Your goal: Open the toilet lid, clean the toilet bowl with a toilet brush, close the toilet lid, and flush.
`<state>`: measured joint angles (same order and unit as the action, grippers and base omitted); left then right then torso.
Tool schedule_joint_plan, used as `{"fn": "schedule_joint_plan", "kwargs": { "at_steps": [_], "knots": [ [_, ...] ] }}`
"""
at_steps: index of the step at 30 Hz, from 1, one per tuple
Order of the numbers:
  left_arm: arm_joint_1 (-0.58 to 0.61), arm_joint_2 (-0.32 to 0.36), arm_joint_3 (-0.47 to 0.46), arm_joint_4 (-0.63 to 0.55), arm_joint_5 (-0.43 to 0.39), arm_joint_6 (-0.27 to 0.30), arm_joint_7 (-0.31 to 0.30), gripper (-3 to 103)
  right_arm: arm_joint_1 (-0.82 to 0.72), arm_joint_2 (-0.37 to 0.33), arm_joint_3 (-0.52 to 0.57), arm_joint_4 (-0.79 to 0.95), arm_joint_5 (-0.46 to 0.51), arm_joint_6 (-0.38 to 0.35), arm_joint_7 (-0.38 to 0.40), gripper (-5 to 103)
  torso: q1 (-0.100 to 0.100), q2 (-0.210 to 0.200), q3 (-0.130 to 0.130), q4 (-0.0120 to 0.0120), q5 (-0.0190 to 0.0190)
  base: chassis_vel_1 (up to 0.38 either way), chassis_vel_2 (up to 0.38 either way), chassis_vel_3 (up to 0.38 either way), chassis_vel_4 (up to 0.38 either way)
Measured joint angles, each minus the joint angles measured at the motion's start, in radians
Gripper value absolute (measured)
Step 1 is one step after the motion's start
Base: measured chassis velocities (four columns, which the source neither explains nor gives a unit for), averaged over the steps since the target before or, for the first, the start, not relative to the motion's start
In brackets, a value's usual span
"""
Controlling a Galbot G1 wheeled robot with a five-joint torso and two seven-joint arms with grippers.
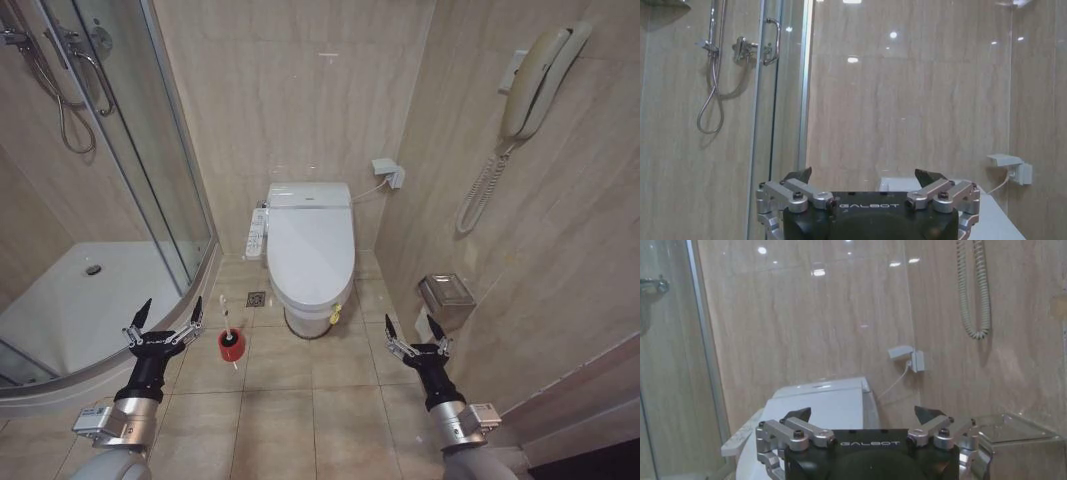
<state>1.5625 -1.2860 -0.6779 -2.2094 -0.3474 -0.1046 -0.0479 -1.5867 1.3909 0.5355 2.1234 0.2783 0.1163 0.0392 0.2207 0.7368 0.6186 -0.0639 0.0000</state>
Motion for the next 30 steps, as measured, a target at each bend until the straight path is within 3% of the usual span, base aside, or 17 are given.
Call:
{"fn": "schedule_joint_plan", "kwargs": {
  "at_steps": [30],
  "knots": [
    [0.0,0.0,0.0,0.0,0.0,0.0,0.0,100,0.041,-0.026,-0.021,-0.017,0.041,-0.006,-0.031,100,0.0,0.0,0.0,0.0001,0.0,-0.009,0.009,0.014,-0.01]
  ]
}}
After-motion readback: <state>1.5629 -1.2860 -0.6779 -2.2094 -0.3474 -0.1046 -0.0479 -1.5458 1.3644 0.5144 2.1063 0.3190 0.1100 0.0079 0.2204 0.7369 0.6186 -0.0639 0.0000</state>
